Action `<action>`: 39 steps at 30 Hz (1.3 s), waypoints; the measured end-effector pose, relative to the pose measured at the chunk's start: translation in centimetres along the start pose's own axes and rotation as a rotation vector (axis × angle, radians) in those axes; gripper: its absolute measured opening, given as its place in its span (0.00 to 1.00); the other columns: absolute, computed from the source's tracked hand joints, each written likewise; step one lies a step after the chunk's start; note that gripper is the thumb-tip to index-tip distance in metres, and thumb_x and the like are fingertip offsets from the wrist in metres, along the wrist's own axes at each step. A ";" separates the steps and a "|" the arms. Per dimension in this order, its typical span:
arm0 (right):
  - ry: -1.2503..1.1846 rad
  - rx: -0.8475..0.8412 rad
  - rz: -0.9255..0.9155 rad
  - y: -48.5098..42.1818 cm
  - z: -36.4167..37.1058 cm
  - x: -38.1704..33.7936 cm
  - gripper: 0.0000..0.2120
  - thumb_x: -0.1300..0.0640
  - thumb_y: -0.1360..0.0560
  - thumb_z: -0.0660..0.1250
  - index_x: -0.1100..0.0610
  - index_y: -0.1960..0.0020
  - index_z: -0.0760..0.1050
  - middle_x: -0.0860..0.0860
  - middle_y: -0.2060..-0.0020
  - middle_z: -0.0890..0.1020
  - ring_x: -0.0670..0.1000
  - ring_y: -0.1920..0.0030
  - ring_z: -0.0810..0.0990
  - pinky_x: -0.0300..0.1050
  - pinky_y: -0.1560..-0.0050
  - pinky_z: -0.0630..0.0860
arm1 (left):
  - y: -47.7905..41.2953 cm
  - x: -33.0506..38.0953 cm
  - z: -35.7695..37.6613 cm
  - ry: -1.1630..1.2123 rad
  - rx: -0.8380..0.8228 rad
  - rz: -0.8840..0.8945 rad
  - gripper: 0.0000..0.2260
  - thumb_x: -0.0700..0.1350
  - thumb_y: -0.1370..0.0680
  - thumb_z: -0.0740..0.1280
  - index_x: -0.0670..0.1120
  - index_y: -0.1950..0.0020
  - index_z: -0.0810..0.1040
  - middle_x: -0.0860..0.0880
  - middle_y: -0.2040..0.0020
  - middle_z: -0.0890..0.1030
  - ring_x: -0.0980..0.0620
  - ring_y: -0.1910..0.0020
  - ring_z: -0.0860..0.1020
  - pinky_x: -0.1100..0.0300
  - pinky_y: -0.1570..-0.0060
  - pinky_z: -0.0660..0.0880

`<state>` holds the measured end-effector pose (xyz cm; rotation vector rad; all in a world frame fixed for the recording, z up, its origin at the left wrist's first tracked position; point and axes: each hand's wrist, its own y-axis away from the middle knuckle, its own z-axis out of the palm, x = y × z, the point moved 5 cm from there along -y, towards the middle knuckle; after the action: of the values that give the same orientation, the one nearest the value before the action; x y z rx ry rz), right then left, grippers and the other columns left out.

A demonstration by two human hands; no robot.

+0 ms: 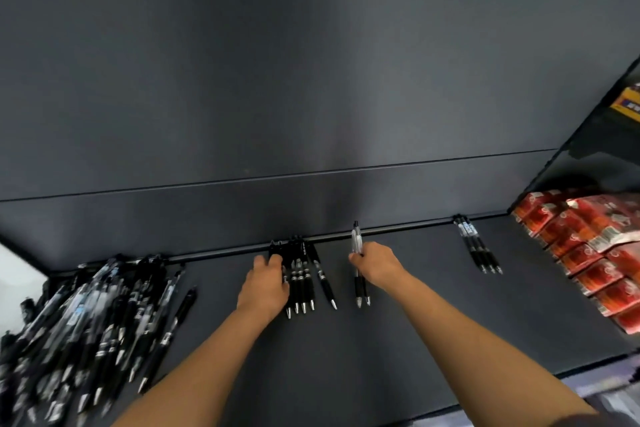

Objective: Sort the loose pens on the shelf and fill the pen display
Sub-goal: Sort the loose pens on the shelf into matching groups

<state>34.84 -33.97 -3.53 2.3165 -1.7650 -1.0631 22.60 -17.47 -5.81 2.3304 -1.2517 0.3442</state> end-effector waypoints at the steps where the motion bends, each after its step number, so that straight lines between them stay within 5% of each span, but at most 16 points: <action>1: 0.006 -0.007 0.002 -0.5 -0.5 0.6 0.14 0.52 0.19 0.58 0.62 0.43 0.74 0.55 0.55 0.76 0.54 0.57 0.75 0.44 0.55 0.72 | -0.2 0.6 0.4 0.006 -0.009 -0.012 0.18 0.42 0.22 0.61 0.45 0.32 0.64 0.44 0.38 0.66 0.43 0.43 0.73 0.49 0.44 0.74; 6: 0.066 -0.018 0.019 -3.0 -2.4 3.5 0.16 0.51 0.19 0.57 0.61 0.41 0.73 0.57 0.47 0.78 0.56 0.53 0.77 0.47 0.49 0.74 | -0.3 3.2 0.9 -0.145 0.060 -0.074 0.20 0.42 0.23 0.60 0.49 0.32 0.63 0.46 0.36 0.66 0.44 0.39 0.69 0.52 0.46 0.71; 11: 0.173 -0.010 0.029 -4.4 -5.0 5.9 0.16 0.50 0.19 0.57 0.60 0.41 0.74 0.57 0.45 0.78 0.58 0.47 0.78 0.45 0.53 0.72 | -0.5 7.5 1.3 -0.237 0.185 0.072 0.18 0.45 0.22 0.59 0.50 0.32 0.65 0.48 0.37 0.67 0.46 0.39 0.68 0.55 0.43 0.68; 17: 0.286 0.091 0.085 -5.5 -9.1 10.4 0.15 0.51 0.20 0.57 0.59 0.41 0.74 0.56 0.45 0.79 0.58 0.47 0.79 0.44 0.56 0.70 | -1.4 14.4 4.5 -0.272 0.087 0.259 0.18 0.49 0.22 0.59 0.52 0.32 0.66 0.49 0.35 0.67 0.47 0.36 0.66 0.54 0.39 0.66; 28: 0.502 0.234 -0.067 -6.4 -10.0 13.9 0.17 0.62 0.23 0.60 0.59 0.34 0.64 0.57 0.40 0.73 0.60 0.42 0.77 0.49 0.54 0.74 | -2.9 17.6 7.5 -0.327 -0.015 0.273 0.16 0.50 0.21 0.59 0.52 0.33 0.68 0.49 0.35 0.68 0.46 0.36 0.67 0.54 0.38 0.65; 35: 0.548 0.277 0.017 -7.2 -11.2 15.3 0.32 0.66 0.25 0.64 0.61 0.26 0.54 0.59 0.33 0.63 0.57 0.44 0.78 0.47 0.59 0.75 | -3.6 17.0 7.3 -0.300 -0.016 0.266 0.16 0.50 0.21 0.59 0.52 0.33 0.68 0.50 0.35 0.68 0.48 0.36 0.67 0.55 0.39 0.65; 39: 0.617 0.243 -0.006 -6.7 -10.5 15.3 0.23 0.66 0.26 0.64 0.61 0.32 0.64 0.58 0.36 0.65 0.59 0.40 0.74 0.50 0.54 0.75 | -3.5 16.4 7.1 -0.304 -0.025 0.267 0.16 0.50 0.21 0.59 0.52 0.33 0.68 0.50 0.35 0.68 0.48 0.36 0.67 0.55 0.38 0.66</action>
<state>47.91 -48.63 -5.81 2.4048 -1.6854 -0.0887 34.55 -31.18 -5.86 2.2559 -1.7091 0.0578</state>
